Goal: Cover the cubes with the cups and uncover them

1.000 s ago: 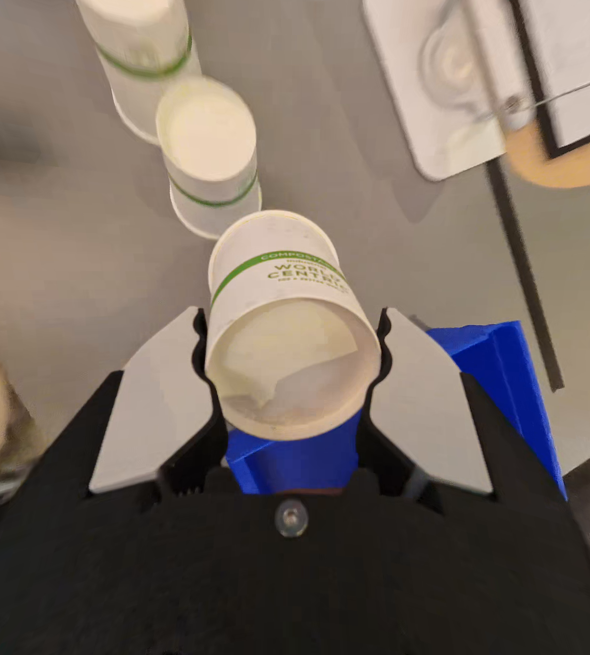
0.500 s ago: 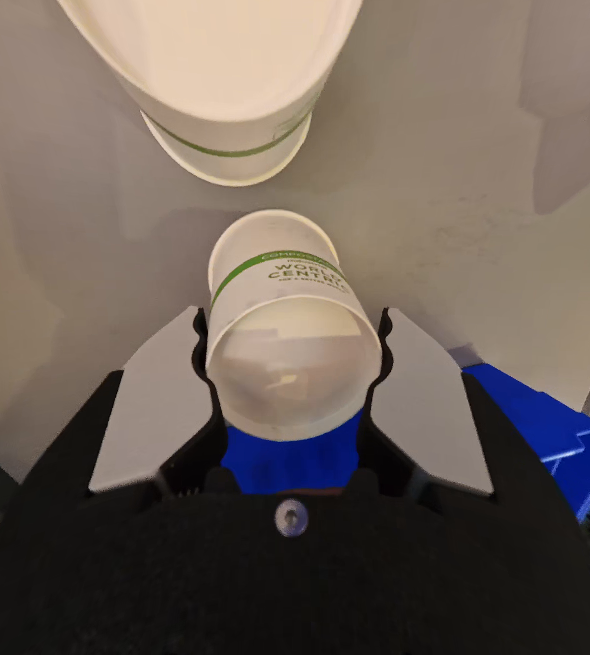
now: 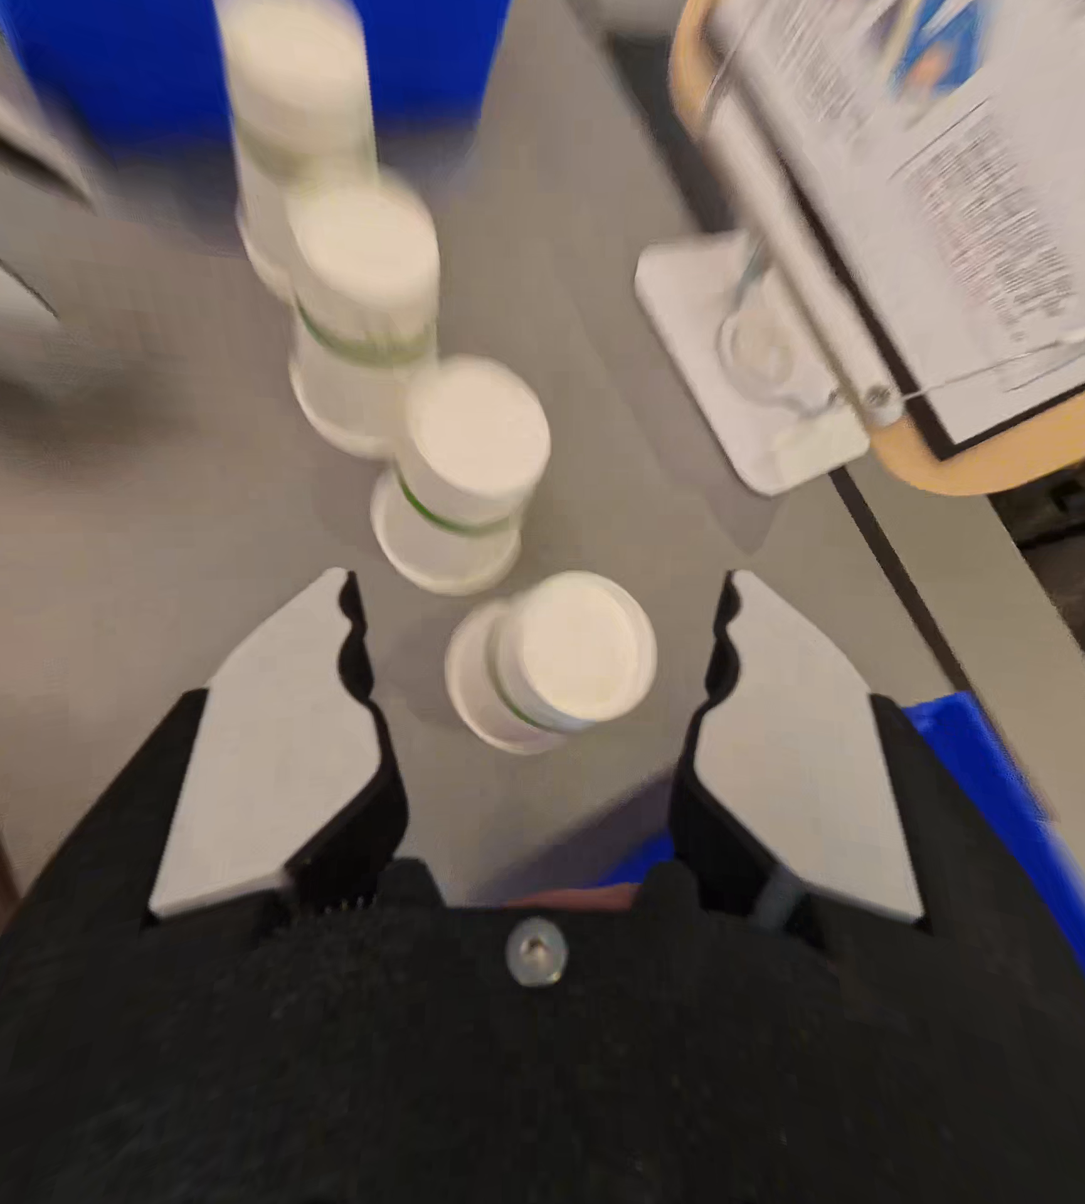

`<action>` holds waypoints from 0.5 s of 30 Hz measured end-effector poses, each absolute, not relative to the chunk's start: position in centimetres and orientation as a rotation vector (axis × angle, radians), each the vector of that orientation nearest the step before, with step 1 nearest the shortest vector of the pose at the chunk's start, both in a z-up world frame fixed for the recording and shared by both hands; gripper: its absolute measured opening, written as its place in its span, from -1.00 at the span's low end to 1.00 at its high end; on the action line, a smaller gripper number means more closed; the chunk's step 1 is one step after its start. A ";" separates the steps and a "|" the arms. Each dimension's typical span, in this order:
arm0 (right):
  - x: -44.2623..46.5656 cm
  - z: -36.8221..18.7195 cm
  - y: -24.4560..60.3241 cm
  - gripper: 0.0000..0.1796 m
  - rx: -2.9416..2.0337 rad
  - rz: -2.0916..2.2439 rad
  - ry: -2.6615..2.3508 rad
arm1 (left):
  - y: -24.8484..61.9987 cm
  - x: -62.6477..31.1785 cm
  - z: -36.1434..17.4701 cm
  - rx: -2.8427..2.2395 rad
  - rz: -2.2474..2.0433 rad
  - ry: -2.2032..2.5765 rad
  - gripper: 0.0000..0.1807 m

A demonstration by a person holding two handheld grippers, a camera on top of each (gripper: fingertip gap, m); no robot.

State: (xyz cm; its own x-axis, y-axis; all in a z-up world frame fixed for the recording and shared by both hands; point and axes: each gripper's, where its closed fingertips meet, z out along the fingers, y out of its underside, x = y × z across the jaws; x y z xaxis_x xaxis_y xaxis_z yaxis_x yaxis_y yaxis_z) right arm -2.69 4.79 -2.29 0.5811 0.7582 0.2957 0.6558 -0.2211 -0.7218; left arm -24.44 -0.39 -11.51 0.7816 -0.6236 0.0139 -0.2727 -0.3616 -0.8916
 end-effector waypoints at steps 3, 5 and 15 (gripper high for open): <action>-2.8 -2.1 0.8 -0.06 -1.843 0.365 -0.664 | -0.1 -25.5 -10.4 -1.913 -0.421 0.582 -0.34; -3.2 -4.1 -1.6 -0.06 -1.756 0.418 -0.505 | -0.2 -25.9 -10.3 -1.901 -0.421 0.543 -0.36; -6.8 -9.6 -8.1 -0.11 -1.684 0.552 -0.425 | -3.5 -24.3 -11.8 -1.879 -0.426 0.603 -0.26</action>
State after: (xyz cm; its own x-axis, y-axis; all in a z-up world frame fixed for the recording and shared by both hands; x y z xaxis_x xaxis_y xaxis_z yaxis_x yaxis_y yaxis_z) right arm -6.78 -8.12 -9.59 0.8176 0.5624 -0.1235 -0.0237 -0.1813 -0.9831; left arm -24.26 -3.48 -11.79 0.8083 -0.5887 0.0120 -0.2083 -0.3051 -0.9293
